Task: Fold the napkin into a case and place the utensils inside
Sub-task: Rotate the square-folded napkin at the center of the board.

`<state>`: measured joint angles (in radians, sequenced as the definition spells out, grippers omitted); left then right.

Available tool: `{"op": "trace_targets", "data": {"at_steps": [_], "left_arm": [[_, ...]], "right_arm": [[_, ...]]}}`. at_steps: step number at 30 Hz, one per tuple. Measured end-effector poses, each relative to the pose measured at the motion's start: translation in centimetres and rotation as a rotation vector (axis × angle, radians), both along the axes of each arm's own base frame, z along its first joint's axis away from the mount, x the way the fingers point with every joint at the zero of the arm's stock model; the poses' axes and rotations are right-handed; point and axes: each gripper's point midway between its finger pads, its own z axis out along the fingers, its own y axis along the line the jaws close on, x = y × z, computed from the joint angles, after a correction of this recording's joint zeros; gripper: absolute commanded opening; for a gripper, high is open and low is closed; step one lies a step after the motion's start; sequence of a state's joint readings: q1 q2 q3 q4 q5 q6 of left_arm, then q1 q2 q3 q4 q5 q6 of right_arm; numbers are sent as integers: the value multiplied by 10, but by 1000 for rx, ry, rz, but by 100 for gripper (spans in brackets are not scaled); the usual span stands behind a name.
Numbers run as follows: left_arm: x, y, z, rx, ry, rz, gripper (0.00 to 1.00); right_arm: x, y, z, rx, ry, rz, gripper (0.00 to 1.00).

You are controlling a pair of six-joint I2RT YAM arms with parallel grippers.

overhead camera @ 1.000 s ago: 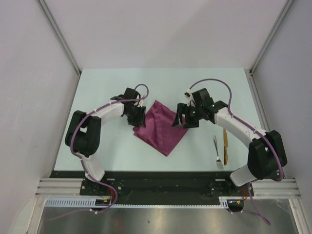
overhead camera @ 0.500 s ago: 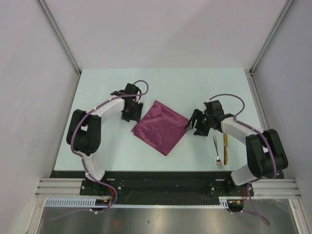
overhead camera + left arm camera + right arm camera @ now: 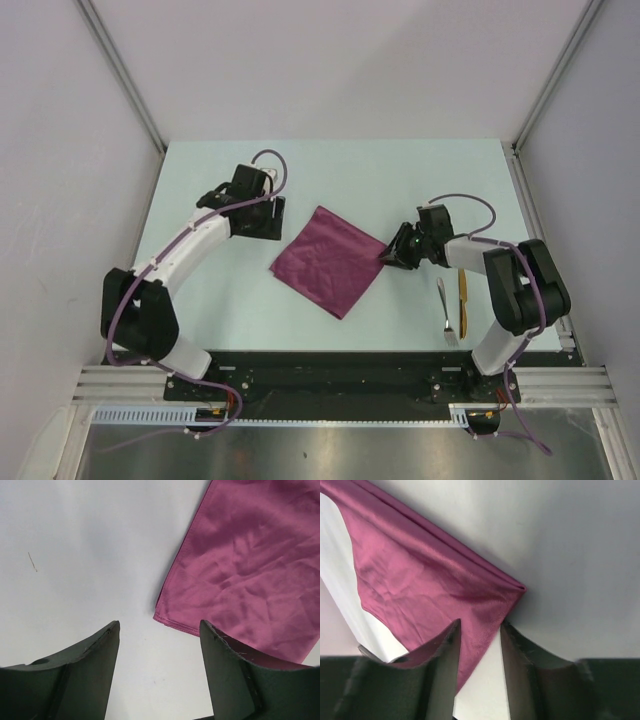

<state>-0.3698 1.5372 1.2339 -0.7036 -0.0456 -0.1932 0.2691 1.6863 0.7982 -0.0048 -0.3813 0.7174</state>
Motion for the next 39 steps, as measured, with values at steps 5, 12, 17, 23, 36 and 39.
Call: {"op": "trace_targets", "data": {"at_steps": [5, 12, 17, 23, 36, 39], "left_arm": [[2, -2, 11, -20, -37, -2, 70], [-5, -19, 5, -123, -15, -28, 69], [-15, -39, -3, -237, 22, -52, 67], [-32, -67, -15, -422, 99, -67, 66], [-41, -78, -6, -513, 102, -81, 66], [-41, -80, -4, -520, 100, -86, 66]], "right_arm": [[8, 1, -8, 6, 3, -33, 0], [62, -12, -9, -16, -60, -24, 0], [160, -22, -2, -131, -187, 59, 18], [226, -24, 12, -202, -254, 67, 62], [90, -36, 5, -299, -11, 145, 72], [63, -25, 3, -308, -6, 184, 68]]}}
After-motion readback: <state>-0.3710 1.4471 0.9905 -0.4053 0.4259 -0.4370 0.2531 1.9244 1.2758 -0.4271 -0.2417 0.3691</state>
